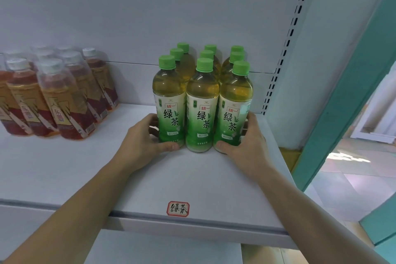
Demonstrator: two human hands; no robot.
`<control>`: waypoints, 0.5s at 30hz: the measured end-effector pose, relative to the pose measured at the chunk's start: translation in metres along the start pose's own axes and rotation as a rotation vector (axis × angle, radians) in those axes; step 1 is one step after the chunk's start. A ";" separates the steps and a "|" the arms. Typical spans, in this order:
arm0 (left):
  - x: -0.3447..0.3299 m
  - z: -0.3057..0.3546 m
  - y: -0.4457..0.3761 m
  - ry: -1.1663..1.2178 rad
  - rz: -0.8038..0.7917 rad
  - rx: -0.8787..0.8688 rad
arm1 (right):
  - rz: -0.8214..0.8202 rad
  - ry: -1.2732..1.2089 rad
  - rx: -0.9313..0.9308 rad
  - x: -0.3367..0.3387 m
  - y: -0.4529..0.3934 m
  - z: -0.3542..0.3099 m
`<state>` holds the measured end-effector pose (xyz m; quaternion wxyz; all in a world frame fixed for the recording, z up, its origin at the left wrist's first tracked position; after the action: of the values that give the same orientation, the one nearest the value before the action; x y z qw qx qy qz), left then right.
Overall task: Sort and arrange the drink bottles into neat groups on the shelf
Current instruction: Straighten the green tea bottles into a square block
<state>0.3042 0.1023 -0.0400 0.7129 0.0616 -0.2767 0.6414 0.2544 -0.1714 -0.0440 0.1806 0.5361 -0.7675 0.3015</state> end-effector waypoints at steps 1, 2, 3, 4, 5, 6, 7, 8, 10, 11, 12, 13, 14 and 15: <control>0.000 -0.001 0.000 0.007 -0.004 -0.007 | -0.006 -0.003 -0.003 0.000 0.000 0.000; 0.000 -0.003 -0.001 0.014 -0.008 -0.008 | -0.012 -0.007 -0.003 -0.001 -0.001 0.001; 0.001 -0.004 -0.002 0.021 -0.016 -0.007 | -0.016 -0.011 -0.002 -0.001 -0.002 0.001; 0.001 -0.006 -0.003 0.030 -0.024 -0.005 | -0.021 -0.015 -0.002 -0.002 -0.002 0.002; 0.001 -0.007 -0.003 0.037 -0.031 -0.003 | -0.024 -0.019 -0.005 -0.002 -0.002 0.002; 0.002 -0.008 -0.004 0.044 -0.033 -0.005 | -0.026 -0.019 -0.008 -0.003 -0.003 0.003; 0.002 -0.008 -0.004 0.051 -0.032 -0.006 | -0.025 -0.021 -0.009 -0.003 -0.003 0.003; 0.002 -0.008 -0.005 0.055 -0.031 -0.006 | -0.025 -0.022 -0.010 -0.003 -0.004 0.004; 0.001 -0.008 -0.006 0.060 -0.032 -0.011 | -0.027 -0.028 -0.008 -0.003 -0.004 0.003; 0.001 -0.007 -0.006 0.061 -0.037 -0.011 | -0.030 -0.034 -0.008 -0.003 -0.004 0.003; 0.000 -0.008 -0.006 0.058 -0.042 -0.010 | -0.034 -0.037 -0.011 -0.003 -0.003 0.003; 0.000 -0.008 -0.006 0.061 -0.048 -0.006 | -0.036 -0.041 -0.015 -0.002 -0.002 0.003; 0.000 -0.008 -0.006 0.059 -0.049 -0.001 | -0.034 -0.040 -0.016 -0.001 -0.001 0.001; 0.000 -0.008 -0.006 0.058 -0.050 -0.001 | -0.028 -0.036 -0.014 0.001 -0.001 0.001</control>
<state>0.3124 0.1050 -0.0454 0.7366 0.0495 -0.2545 0.6246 0.2548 -0.1727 -0.0436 0.1745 0.5509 -0.7652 0.2839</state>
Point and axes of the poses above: each hand's wrist, its own y-axis away from the middle knuckle, its own x-axis out of the back of the hand, z = x × y, the point moved 8 cm from there along -y, towards the middle knuckle, and after that the axes turned 10 degrees about y, right-handed, at the moved point
